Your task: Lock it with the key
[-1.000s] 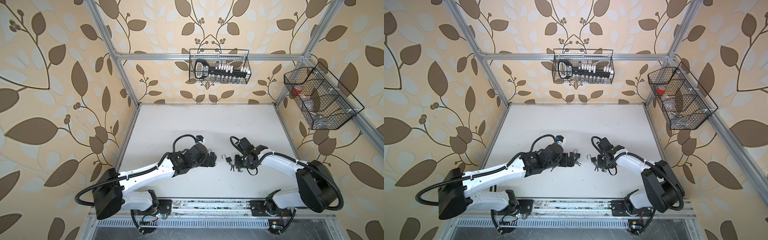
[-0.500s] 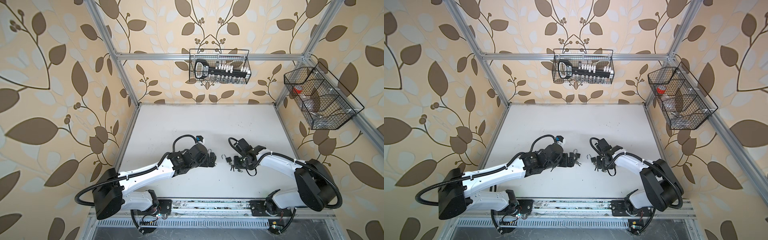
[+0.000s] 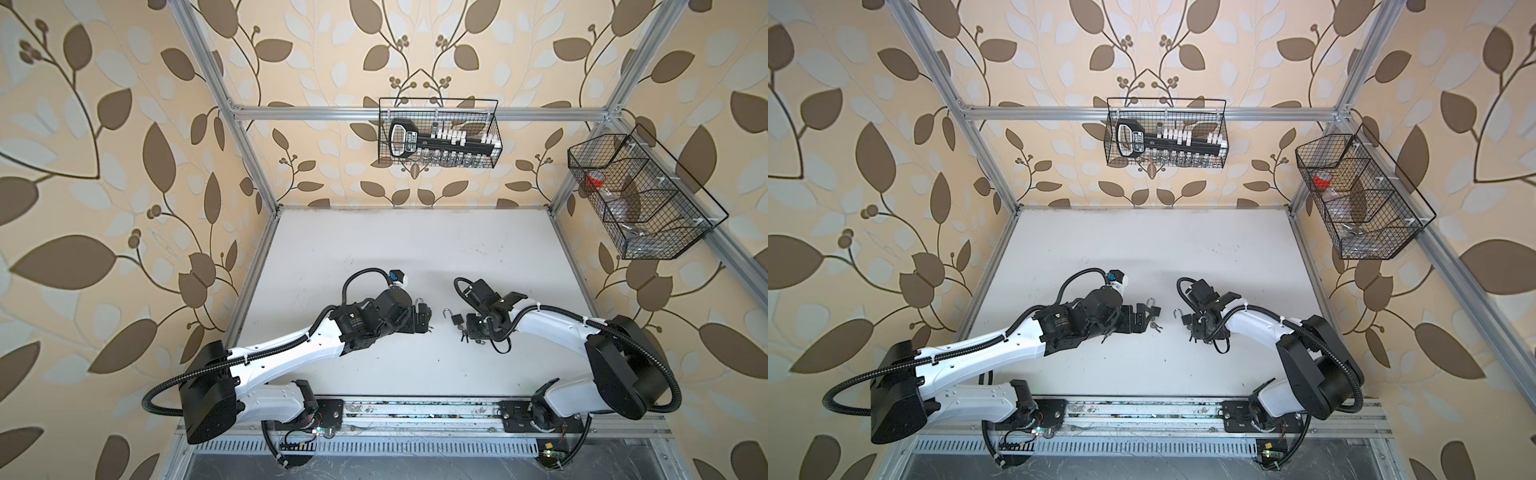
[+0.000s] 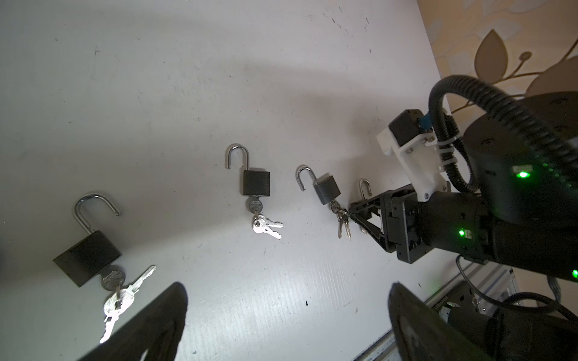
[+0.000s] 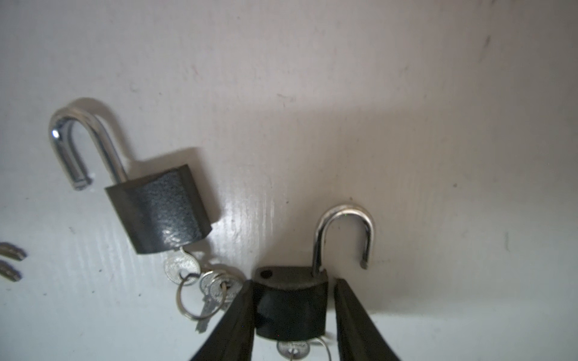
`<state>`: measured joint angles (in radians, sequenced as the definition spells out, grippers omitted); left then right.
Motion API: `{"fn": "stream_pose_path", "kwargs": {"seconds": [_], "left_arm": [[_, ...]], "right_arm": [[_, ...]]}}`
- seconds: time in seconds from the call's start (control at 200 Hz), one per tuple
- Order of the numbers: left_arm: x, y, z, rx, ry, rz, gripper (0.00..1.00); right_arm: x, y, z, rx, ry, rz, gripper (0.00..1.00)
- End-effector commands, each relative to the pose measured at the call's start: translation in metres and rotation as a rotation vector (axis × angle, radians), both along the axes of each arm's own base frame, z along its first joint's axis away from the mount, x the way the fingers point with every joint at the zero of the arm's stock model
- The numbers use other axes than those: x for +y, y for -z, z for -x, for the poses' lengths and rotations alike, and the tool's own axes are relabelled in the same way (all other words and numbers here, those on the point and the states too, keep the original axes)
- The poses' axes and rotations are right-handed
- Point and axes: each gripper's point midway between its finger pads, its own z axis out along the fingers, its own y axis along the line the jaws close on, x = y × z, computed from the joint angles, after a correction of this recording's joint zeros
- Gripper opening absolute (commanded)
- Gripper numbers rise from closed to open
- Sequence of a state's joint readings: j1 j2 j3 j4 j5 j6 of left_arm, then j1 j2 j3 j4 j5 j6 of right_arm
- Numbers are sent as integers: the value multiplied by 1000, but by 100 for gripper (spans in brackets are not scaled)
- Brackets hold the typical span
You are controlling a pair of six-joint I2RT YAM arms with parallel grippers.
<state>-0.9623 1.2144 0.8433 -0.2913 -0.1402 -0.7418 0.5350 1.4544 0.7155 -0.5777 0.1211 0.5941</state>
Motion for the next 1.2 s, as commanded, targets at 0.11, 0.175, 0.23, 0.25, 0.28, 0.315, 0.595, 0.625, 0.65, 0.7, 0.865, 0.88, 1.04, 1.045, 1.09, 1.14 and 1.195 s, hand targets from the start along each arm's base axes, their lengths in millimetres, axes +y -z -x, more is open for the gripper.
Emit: {"fn": "stream_pose_path", "kwargs": {"seconds": [0.11,0.175,0.23,0.25,0.28,0.315,0.595,0.625,0.65,0.7,0.865,0.88,1.04,1.045,1.09,1.14,1.195], "left_arm": [[9,-16,-3,-45,-34,8,99],[11,-17,-3,-48,-38,6,99],[13,-17,-3,-51,-42,3,99],[14,-17,-3,-51,-43,1,99],[14,-18,-3,-52,-46,0,99],[15,-19,-3,-53,-48,-2,99],[17,-33,-18,22,-144,-157,99],[16,-34,-21,35,-159,-177,99],[14,-36,-23,41,-164,-183,99],[9,-37,-26,41,-157,-190,99],[-1,-42,-28,26,-135,-133,99],[-4,-43,-27,23,-119,-124,99],[-8,-61,-20,-32,-31,-78,99],[-7,-62,-20,-36,-29,-78,99],[-6,-69,-19,-68,-11,-69,99],[-4,-79,-18,-107,14,-51,99],[-3,-90,-16,-151,42,-24,99]], "right_arm": [[-7,8,10,52,14,39,35],[-7,8,11,55,13,40,34],[-7,8,10,53,13,39,32],[-7,7,10,50,13,40,32],[-7,7,9,48,13,40,31],[-7,6,9,42,15,40,31],[-8,-44,-12,-163,39,-9,12],[-7,-53,-15,-198,39,-24,11],[-7,-60,-18,-225,39,-34,11],[-5,-74,-22,-271,40,-58,6],[5,-117,-33,-404,10,-145,0],[6,-121,-34,-418,10,-156,0],[17,-160,-42,-562,-14,-262,0],[18,-161,-42,-567,-17,-268,0],[24,-165,-42,-593,-43,-309,0],[29,-169,-42,-626,-66,-348,0],[29,-168,-41,-652,-53,-377,0]]}}
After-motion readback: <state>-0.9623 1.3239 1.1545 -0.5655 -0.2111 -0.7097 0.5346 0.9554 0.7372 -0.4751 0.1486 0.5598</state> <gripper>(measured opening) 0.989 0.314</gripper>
